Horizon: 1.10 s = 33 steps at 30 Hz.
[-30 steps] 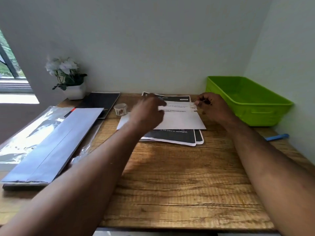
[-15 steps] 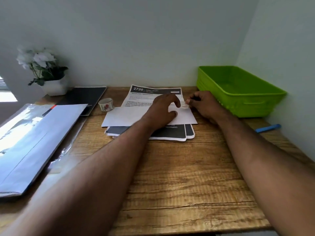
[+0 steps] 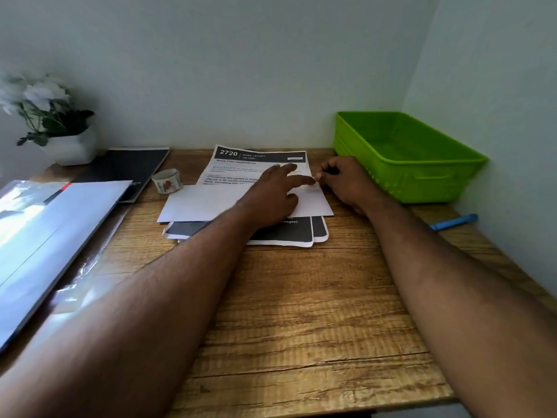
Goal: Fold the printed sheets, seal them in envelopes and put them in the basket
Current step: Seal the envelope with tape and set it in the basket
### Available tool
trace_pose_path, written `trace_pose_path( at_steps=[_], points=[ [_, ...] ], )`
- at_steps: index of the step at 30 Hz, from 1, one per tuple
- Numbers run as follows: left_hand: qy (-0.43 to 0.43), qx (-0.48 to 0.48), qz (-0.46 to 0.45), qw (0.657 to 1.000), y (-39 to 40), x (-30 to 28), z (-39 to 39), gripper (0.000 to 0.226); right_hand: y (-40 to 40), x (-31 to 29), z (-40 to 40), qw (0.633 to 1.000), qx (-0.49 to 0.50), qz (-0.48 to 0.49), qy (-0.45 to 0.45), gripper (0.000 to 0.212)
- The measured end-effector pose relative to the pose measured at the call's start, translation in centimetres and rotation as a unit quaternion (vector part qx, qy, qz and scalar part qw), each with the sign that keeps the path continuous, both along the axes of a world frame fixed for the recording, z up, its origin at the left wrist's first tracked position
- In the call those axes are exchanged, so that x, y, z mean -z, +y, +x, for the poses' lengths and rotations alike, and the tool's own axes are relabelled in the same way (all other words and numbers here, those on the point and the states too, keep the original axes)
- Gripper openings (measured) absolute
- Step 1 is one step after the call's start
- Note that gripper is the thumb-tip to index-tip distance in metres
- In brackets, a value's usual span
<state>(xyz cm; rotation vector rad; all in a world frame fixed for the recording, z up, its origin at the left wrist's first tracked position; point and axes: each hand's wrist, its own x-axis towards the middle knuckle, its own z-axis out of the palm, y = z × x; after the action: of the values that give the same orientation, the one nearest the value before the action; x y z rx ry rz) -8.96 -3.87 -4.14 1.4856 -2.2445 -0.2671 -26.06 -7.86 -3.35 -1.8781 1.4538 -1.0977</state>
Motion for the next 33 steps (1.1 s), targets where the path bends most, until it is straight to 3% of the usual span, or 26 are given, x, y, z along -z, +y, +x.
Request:
trace_pose_path(
  at_steps=[17,33],
  points=[
    [-0.033,0.004,0.008,0.999,-0.04,0.24,-0.15,0.051,0.19,-0.17,-0.02,1.000,0.005,-0.005,0.025,0.005],
    [-0.086,0.010,0.016,0.996,0.11,-0.20,-0.22,0.052,0.12,-0.11,0.22,0.993,0.025,-0.043,0.103,0.009]
  ],
)
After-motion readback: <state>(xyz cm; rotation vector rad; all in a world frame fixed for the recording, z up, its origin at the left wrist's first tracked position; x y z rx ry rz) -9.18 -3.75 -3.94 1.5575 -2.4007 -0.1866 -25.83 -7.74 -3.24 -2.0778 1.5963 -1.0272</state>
